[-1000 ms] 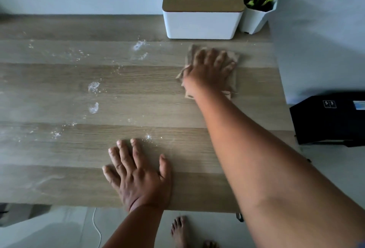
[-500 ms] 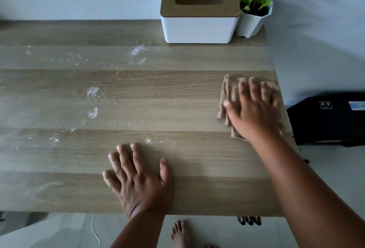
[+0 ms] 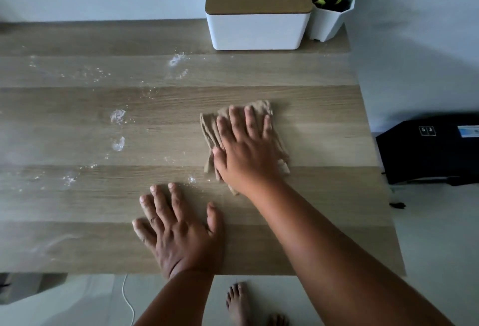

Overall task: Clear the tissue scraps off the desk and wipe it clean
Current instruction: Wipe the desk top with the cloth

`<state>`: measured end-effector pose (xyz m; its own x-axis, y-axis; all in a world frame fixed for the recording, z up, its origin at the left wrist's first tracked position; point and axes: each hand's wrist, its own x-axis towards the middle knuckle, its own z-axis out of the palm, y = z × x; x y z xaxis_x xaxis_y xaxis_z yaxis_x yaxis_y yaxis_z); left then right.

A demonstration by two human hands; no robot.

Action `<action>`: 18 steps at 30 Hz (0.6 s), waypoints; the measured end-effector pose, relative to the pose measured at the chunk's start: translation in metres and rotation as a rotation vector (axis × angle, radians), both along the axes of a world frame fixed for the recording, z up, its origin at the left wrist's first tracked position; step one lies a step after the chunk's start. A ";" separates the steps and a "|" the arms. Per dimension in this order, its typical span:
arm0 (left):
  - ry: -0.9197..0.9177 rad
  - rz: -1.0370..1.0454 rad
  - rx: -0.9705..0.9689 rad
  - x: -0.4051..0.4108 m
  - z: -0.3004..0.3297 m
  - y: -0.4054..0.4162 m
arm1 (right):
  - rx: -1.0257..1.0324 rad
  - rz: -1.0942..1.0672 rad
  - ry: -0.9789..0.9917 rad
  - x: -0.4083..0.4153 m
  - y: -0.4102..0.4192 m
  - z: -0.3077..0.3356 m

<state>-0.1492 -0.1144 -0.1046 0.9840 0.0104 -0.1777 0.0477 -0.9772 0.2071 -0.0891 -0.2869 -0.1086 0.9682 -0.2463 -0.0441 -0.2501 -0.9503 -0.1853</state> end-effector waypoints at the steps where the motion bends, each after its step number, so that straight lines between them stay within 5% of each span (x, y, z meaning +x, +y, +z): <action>1: -0.002 -0.001 -0.001 0.000 -0.001 0.001 | -0.012 0.035 -0.013 -0.024 0.001 -0.002; 7: -0.002 -0.006 0.006 -0.001 -0.002 0.001 | -0.113 -0.066 0.049 -0.133 -0.063 -0.006; 13: 0.001 -0.012 0.010 0.000 -0.002 0.001 | -0.108 -0.402 0.123 -0.073 -0.056 0.000; 18: 0.002 -0.020 0.022 0.000 -0.001 0.002 | -0.047 -0.238 0.025 -0.047 0.009 0.003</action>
